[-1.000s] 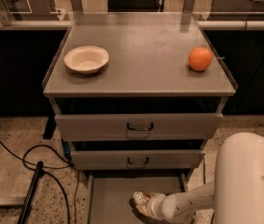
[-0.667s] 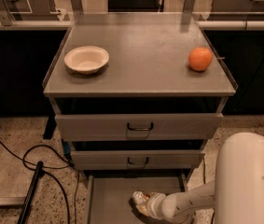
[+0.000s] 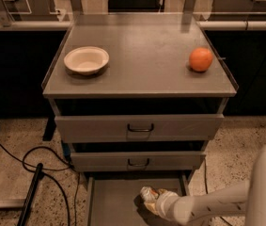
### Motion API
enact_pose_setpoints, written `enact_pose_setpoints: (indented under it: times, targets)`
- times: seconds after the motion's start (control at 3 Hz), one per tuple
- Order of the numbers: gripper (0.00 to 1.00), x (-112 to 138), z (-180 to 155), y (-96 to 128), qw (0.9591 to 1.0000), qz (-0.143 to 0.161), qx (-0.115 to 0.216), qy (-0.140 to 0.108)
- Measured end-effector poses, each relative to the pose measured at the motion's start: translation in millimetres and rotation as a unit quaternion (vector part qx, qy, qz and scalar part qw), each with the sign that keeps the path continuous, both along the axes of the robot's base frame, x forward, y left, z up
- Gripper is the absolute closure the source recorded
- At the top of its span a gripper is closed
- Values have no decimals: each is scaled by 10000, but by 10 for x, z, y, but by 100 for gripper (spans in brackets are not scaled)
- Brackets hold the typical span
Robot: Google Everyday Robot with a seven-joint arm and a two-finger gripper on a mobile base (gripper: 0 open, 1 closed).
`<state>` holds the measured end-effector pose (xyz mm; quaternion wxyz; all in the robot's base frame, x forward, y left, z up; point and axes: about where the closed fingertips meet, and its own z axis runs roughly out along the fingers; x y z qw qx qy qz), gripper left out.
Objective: Pick 7up can from bottom drawer and place on counter
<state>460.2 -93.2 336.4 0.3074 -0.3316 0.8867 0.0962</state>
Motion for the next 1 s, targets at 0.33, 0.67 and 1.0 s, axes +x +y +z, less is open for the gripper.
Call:
enact_pose_setpoints:
  times: [0.33,0.67,1.0]
  targets:
    - [100,-18,595,-170,9990,-72,-123,-418]
    - [100,51,770,-205,9981,-54,-185,-578]
    - [100,58,771,-178,9982,-17,-221,-550]
